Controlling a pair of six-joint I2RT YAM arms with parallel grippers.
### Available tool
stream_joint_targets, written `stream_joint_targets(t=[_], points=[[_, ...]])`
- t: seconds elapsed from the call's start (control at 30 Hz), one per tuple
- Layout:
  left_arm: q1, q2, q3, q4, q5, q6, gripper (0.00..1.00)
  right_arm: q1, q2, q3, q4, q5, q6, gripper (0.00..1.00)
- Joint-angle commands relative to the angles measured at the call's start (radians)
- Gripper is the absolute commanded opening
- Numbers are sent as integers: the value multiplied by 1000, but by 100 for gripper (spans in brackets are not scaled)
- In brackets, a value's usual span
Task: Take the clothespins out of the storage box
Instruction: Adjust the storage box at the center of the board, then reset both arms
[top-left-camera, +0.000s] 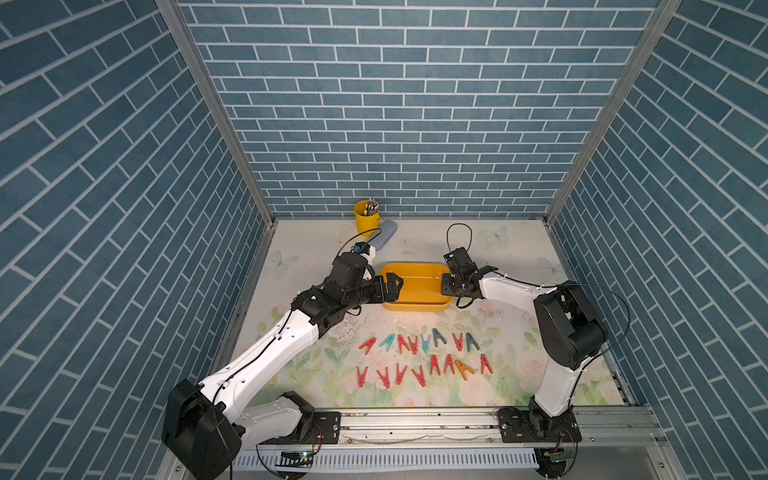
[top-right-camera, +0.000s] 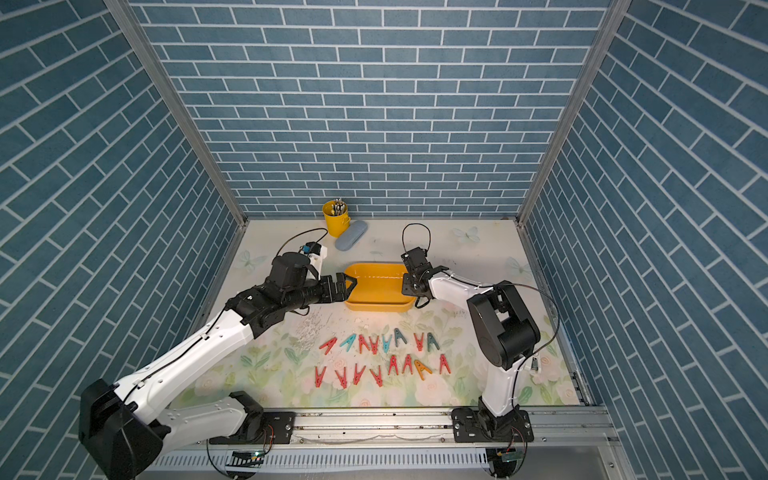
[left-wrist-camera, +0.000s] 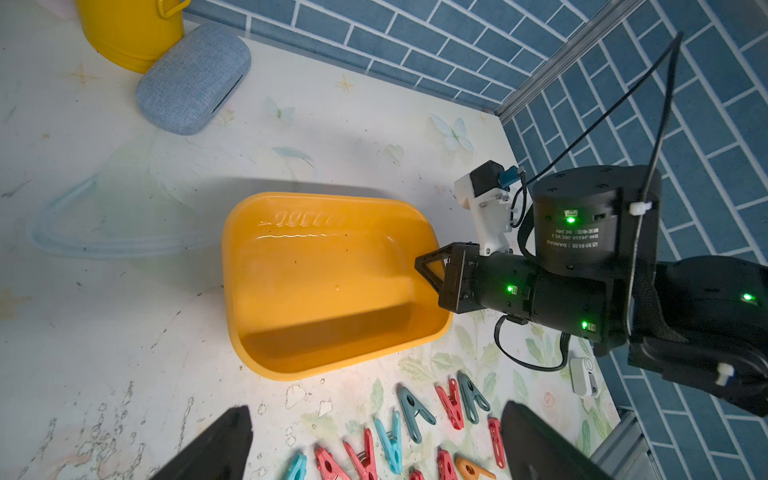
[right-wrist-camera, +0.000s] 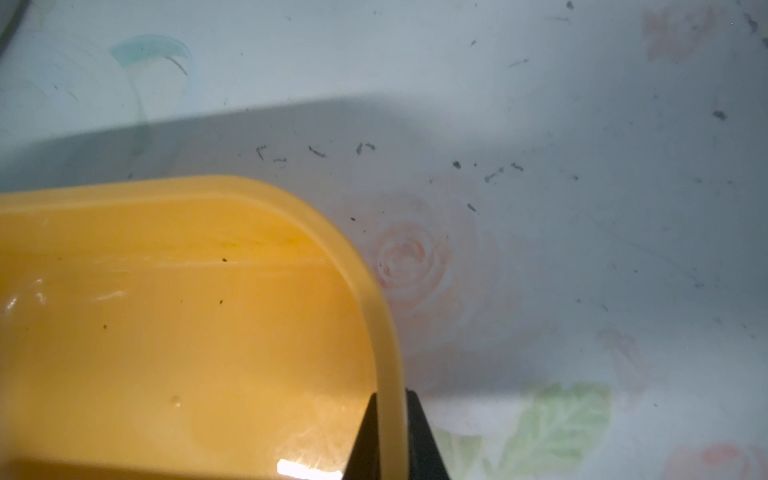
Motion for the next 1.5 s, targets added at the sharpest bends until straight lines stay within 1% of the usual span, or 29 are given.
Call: stream_joint_targets(t=[0.0,0.07,0.13,0.23,0.33,0.37,0.4,0.47,0.53,0.57,0.6,0.63,0.7,0.83,0.9,0.93,1.0,1.07,1.13,1.17,1.23,1.3,1.4,1.47], points=[[4,17,39,-28,-28,9,99,4,-9,-19,60,35,6,10],[6,21,49,-32,-47,13,100,4,-18,-26,74,32,-4,21],[9,24,57,-38,-82,14,100,4,-41,-38,96,19,-18,27],[28,26,68,-64,-192,-10,99,4,-102,-59,125,9,-33,41],[81,15,63,-72,-268,-17,100,4,-194,-98,176,-1,-61,44],[103,9,56,-69,-291,-13,99,2,-228,-111,189,-1,-71,48],[122,-1,44,-61,-320,-8,100,2,-262,-129,204,3,-84,49],[156,-25,8,-28,-377,12,100,0,-326,-164,224,38,-98,61],[184,-57,-41,15,-467,18,99,-7,-388,-209,245,92,-108,78],[201,-72,-73,42,-517,20,100,-13,-418,-236,258,121,-117,84],[225,-85,-103,67,-548,32,100,-23,-446,-264,273,144,-130,85],[251,-92,-127,91,-553,59,99,-30,-467,-290,289,168,-144,86],[307,-93,-169,129,-578,96,100,-36,-515,-341,310,279,-159,89],[354,-60,-241,214,-703,149,100,-55,-570,-434,371,439,-210,93],[378,-42,-291,299,-745,181,100,-58,-584,-517,489,539,-279,93],[393,-34,-309,334,-746,189,100,-59,-588,-557,546,593,-302,92],[438,-13,-350,420,-694,223,100,-71,-593,-646,704,689,-370,92],[467,7,-388,500,-691,249,100,-87,-592,-710,846,738,-445,94],[496,36,-421,573,-694,272,100,-109,-584,-752,954,760,-506,97],[507,54,-436,608,-696,280,100,-127,-579,-751,958,763,-505,99],[517,75,-471,700,-699,303,100,-166,-564,-755,1002,721,-535,100],[522,90,-531,828,-683,330,100,-205,-535,-756,1064,678,-568,100],[522,102,-591,983,-656,350,100,-239,-464,-817,1276,695,-655,99],[522,116,-632,1094,-636,374,100,-267,-425,-845,1364,661,-687,99]])
